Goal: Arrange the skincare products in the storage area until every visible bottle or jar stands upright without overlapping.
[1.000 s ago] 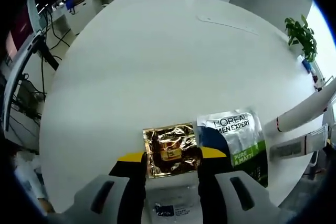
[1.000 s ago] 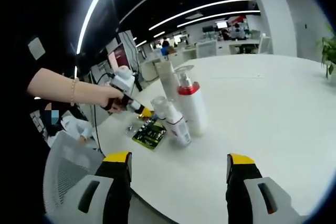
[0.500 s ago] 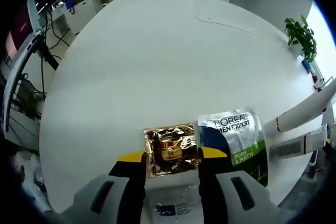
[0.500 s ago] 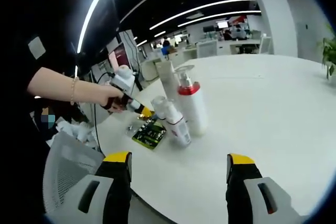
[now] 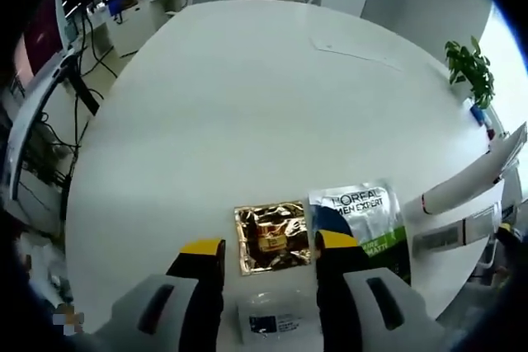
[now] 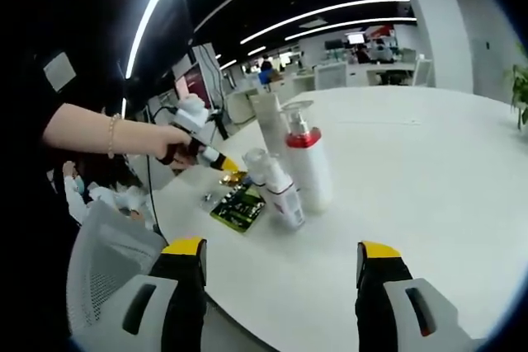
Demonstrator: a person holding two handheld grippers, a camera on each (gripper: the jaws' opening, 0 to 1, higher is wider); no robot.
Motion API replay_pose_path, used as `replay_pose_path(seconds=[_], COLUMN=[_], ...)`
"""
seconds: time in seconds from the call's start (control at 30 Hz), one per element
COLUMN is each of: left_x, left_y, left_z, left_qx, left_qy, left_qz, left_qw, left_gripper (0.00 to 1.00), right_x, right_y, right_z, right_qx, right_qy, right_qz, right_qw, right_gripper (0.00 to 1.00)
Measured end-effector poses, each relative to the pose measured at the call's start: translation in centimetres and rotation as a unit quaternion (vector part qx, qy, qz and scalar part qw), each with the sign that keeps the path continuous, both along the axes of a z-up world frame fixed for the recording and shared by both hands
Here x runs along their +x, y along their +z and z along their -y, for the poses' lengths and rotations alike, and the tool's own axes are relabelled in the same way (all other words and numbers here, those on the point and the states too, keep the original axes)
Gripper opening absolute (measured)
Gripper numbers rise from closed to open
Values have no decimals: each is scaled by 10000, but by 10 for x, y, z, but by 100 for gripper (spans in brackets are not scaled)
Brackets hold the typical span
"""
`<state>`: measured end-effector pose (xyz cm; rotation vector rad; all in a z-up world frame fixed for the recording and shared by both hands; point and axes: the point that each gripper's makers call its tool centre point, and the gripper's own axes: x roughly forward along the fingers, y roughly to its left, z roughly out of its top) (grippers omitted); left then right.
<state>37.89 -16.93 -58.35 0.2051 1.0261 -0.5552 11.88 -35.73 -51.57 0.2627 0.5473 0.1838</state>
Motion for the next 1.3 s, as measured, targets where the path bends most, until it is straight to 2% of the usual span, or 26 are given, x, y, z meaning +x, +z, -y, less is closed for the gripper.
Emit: replay_pose_path(seconds=[0.07, 0.17, 0.33, 0.57, 0.67, 0.73, 0.83, 0.97, 1.03, 1.1, 1.17, 1.3], left_x=[-2, -8, -21, -41, -48, -61, -69, -86, -88, -105, -111, -126], left_y=[4, 14, 25, 47, 54, 58, 61, 70, 77, 87, 91, 95], left_z=[3, 6, -2, -15, -19, -22, -27, -35, -37, -37, -41, -43], left_qx=[-313, -584, -968, -1554, -1603, -1641, -1698, -1662, -1686, -1695, -1642, -1550], left_qy=[15, -60, -81, -225, -508, -577, -691, -885, -1059, -1123, -1217, -1355], left_qz=[-14, 102, 190, 438, 703, 741, 852, 1051, 1313, 1428, 1575, 1714], left_qw=[9995, 9982, 9951, 9866, 9833, 9820, 9793, 9765, 9711, 9686, 9661, 9635], left_gripper=[41, 44, 48, 55, 61, 66, 70, 75, 78, 82, 87, 91], right_x=[1, 0, 0, -1, -2, -3, -6, -11, -15, -21, -24, -28], right_y=[-1, -3, -4, -3, -2, 0, 3, 7, 9, 11, 12, 15], right_z=[-1, -4, -11, -21, -24, -26, -24, -17, -12, -10, -8, -7], right_qx=[-1, -21, -70, -30, -97, -107, -120, -133, -136, -119, -113, -173], right_qy=[46, 131, 313, 543, 647, 695, 711, 631, 508, 443, 399, 287], right_qz=[-4, -43, -83, -121, -135, -127, -102, -43, -28, -11, -3, 20], right_qw=[10000, 9999, 9995, 9984, 9978, 9974, 9973, 9979, 9986, 9989, 9991, 9994], right_gripper=[76, 76, 76, 79, 80, 80, 81, 84, 88, 90, 90, 98])
